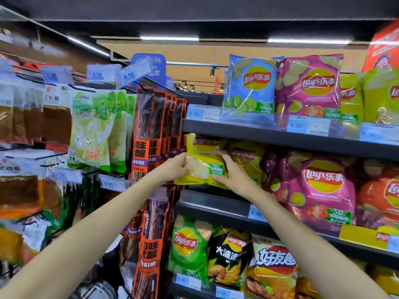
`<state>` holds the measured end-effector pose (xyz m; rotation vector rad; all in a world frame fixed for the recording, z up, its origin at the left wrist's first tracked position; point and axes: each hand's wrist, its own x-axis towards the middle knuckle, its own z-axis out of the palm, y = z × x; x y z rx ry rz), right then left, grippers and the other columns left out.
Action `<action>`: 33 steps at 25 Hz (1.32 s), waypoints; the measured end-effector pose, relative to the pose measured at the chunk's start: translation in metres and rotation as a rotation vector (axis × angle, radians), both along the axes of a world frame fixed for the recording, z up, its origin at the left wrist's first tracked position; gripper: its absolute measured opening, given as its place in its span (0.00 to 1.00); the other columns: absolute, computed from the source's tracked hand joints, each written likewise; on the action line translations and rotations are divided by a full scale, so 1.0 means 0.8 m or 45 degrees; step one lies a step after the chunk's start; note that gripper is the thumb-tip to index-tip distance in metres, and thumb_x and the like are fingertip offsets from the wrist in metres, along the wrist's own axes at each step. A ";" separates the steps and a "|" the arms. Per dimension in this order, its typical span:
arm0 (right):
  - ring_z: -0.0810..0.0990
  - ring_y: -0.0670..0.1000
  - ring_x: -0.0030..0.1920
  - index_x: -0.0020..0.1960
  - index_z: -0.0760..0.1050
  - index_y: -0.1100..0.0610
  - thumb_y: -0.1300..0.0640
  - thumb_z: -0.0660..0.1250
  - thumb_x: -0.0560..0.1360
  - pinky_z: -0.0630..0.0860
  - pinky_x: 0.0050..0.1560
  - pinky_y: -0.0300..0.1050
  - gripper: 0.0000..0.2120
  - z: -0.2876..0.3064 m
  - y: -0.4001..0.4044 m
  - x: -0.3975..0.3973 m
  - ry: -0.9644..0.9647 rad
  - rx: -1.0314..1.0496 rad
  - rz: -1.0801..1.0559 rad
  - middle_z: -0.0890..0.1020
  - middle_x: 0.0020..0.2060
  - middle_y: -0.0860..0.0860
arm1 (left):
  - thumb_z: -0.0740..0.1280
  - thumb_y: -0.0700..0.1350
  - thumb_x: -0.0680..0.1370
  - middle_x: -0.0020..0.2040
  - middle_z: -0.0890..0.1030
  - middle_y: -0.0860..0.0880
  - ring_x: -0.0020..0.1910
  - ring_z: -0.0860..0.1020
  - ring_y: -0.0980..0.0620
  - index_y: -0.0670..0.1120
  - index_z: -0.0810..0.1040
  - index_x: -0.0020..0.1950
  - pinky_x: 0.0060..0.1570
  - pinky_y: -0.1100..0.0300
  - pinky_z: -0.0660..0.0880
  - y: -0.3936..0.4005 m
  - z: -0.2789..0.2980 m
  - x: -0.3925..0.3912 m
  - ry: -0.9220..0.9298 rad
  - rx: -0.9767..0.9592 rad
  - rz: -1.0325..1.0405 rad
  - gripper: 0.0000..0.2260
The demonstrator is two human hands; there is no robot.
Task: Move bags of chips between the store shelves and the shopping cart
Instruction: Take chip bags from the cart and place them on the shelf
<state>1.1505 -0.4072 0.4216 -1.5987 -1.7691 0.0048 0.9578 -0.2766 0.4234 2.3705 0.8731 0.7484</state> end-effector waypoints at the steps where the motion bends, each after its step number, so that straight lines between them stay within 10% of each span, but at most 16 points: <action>1: 0.79 0.55 0.53 0.69 0.60 0.36 0.57 0.73 0.73 0.77 0.56 0.58 0.34 -0.001 0.008 0.000 -0.010 -0.016 -0.016 0.78 0.56 0.54 | 0.67 0.43 0.80 0.46 0.75 0.49 0.43 0.70 0.54 0.47 0.71 0.56 0.41 0.56 0.68 0.009 0.000 0.004 -0.004 -0.041 -0.005 0.08; 7: 0.76 0.53 0.38 0.71 0.51 0.35 0.70 0.67 0.72 0.70 0.32 0.45 0.43 -0.005 0.049 0.002 -0.206 -0.173 -0.136 0.73 0.49 0.52 | 0.70 0.37 0.74 0.62 0.78 0.42 0.59 0.76 0.43 0.48 0.58 0.77 0.58 0.51 0.73 0.046 0.007 0.024 0.109 -0.044 0.076 0.34; 12: 0.79 0.60 0.51 0.73 0.46 0.31 0.71 0.64 0.71 0.69 0.46 0.46 0.48 -0.008 0.055 0.021 -0.430 -0.258 -0.221 0.60 0.72 0.54 | 0.71 0.37 0.75 0.65 0.75 0.36 0.62 0.75 0.38 0.53 0.43 0.81 0.60 0.52 0.73 0.053 -0.001 0.049 0.226 0.025 0.115 0.45; 20: 0.73 0.58 0.63 0.75 0.47 0.32 0.62 0.67 0.76 0.71 0.59 0.47 0.42 -0.014 0.041 0.047 -0.466 -0.291 -0.118 0.60 0.75 0.52 | 0.71 0.38 0.75 0.56 0.78 0.35 0.51 0.80 0.37 0.53 0.37 0.80 0.49 0.50 0.79 0.045 -0.011 0.065 0.313 0.079 0.134 0.48; 24: 0.66 0.61 0.73 0.77 0.50 0.36 0.58 0.65 0.78 0.68 0.70 0.57 0.36 -0.017 0.040 0.033 -0.471 -0.320 -0.172 0.58 0.78 0.56 | 0.70 0.43 0.75 0.61 0.76 0.35 0.57 0.77 0.35 0.50 0.45 0.81 0.54 0.49 0.75 0.029 -0.008 0.054 0.374 0.196 0.232 0.42; 33: 0.74 0.57 0.65 0.72 0.68 0.53 0.57 0.61 0.81 0.74 0.60 0.52 0.19 -0.007 -0.051 -0.039 -0.393 0.047 -0.161 0.72 0.68 0.52 | 0.68 0.48 0.78 0.64 0.76 0.41 0.64 0.75 0.39 0.44 0.70 0.72 0.58 0.44 0.75 -0.073 -0.002 -0.031 0.351 0.546 0.407 0.24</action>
